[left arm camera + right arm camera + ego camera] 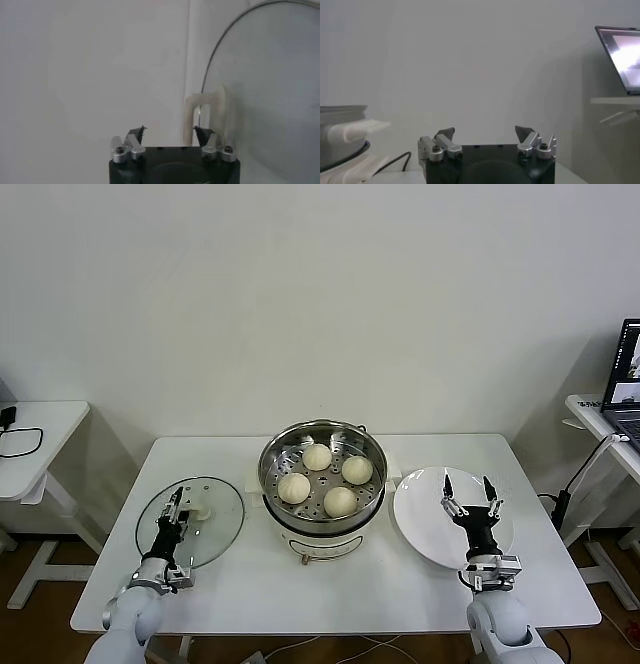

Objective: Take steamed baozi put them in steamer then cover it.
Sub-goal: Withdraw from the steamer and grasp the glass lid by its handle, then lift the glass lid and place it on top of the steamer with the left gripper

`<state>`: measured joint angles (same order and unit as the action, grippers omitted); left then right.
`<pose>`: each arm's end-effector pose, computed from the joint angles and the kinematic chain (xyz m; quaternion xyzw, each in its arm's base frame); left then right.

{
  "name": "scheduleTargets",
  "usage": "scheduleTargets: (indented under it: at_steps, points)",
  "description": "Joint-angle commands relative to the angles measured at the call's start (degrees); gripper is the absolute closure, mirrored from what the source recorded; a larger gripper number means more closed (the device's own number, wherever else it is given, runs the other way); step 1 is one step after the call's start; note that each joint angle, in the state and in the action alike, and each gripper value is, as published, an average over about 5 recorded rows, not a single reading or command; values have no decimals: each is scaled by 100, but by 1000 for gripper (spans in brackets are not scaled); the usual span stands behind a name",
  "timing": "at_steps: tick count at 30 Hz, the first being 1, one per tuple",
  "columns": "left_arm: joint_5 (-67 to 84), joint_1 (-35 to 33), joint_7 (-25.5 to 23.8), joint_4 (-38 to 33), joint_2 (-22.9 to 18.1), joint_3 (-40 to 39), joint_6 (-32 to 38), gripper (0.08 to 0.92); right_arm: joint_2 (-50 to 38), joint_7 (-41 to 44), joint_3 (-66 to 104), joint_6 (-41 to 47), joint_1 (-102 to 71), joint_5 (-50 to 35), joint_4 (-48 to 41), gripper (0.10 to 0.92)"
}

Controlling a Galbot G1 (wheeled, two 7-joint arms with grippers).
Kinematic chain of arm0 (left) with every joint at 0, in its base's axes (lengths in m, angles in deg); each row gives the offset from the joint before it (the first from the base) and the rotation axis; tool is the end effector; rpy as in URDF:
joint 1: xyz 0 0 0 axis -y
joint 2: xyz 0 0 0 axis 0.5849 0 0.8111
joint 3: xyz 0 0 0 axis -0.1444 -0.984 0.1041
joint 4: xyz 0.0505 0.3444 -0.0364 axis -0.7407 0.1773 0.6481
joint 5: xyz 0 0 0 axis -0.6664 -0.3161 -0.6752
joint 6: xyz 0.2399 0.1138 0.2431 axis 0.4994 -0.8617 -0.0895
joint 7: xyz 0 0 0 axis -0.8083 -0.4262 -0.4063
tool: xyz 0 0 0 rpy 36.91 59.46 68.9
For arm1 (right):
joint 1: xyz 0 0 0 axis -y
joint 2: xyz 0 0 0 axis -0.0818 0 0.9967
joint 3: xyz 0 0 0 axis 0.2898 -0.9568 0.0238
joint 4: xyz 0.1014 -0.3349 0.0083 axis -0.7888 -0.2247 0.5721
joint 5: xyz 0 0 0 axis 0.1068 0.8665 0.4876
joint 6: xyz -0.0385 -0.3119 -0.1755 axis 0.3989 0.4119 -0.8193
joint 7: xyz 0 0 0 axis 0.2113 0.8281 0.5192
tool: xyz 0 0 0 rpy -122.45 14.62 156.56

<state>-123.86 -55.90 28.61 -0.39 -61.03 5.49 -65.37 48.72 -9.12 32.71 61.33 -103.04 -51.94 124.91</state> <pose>0.3265 0.1516 -0.4537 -0.0237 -0.7231 -0.6893 0.0374 0.3016 -0.1147 -0.4027 0.0410 0.9967 0.0046 0.0698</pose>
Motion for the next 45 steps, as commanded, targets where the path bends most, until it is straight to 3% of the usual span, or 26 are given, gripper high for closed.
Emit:
scheduleTargets:
  at_steps: [1,13,19,28,32,37,45]
  points:
    - [30,34,-27,91,-24,-11,-9,469,2,-4,-58,-14,8,40,-8,203]
    - [88,-49,-21,-169,-27,82,21,793,74,2,-74,-44,73,91,-61,203]
    - [261,-328,-108,-1184,144,461,-95,808,73,1,-75,-45,102,92,-72,203]
    - [1045,-605,-562,-3631,711,866,-759,808,126,2,-91,-46,135,120,-93,203]
    - [1208,-663,-909,-4695,673,467,-1190,808,127,-5,-96,-45,119,140,-75,203]
    - [1177,-511,-1315,-5578,526,-677,-2009,808,98,-14,-78,19,69,135,-52,203]
    - [510,273,-1958,-5211,37,-2934,-3118,808,147,-85,-72,398,79,165,-56,203]
